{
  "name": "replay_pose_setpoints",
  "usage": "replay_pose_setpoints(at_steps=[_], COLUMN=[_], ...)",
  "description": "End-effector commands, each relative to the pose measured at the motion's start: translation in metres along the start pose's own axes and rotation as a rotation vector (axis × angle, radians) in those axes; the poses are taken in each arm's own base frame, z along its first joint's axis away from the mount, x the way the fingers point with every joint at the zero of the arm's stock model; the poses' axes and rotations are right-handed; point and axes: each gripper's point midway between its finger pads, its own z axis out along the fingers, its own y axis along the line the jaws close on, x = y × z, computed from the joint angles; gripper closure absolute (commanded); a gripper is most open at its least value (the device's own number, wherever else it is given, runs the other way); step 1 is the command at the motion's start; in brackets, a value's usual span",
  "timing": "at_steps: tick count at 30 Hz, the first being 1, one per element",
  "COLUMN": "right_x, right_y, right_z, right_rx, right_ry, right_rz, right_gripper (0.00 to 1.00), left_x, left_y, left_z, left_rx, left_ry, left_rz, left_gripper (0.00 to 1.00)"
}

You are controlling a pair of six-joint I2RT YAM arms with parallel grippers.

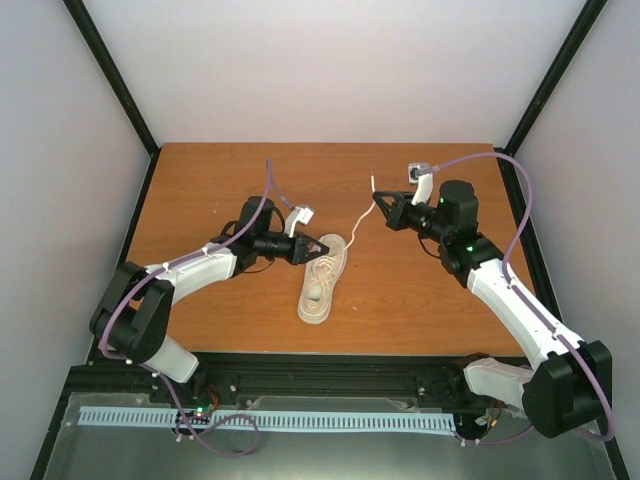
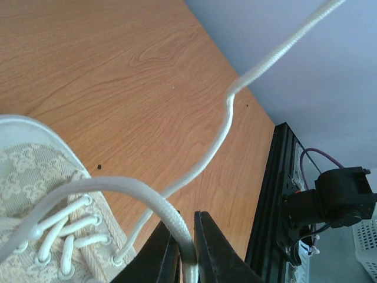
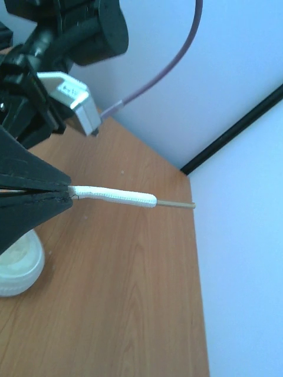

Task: Tie the shoes

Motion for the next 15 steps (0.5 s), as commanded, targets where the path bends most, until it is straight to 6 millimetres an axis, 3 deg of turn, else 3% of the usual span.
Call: replay_pose_setpoints(at_steps=[1, 15], right_x=[-0.024, -0.028], right_y=[0.033, 0.046], right_z=[0.003, 0.014], right_rx=[-0.140, -0.187], right_ry=[-0.045, -0.039], right_rz=[-0.029, -0.045], right_gripper=[0.97, 0.97], left_x=[-0.028, -0.034], left_y=[-0.013, -0.012], left_z=[0.003, 0.024], left_rx=[0.058, 0.106], left_ry=[-0.045, 0.013], left_rz=[0.093, 0.082], left_gripper=[0.88, 0.71])
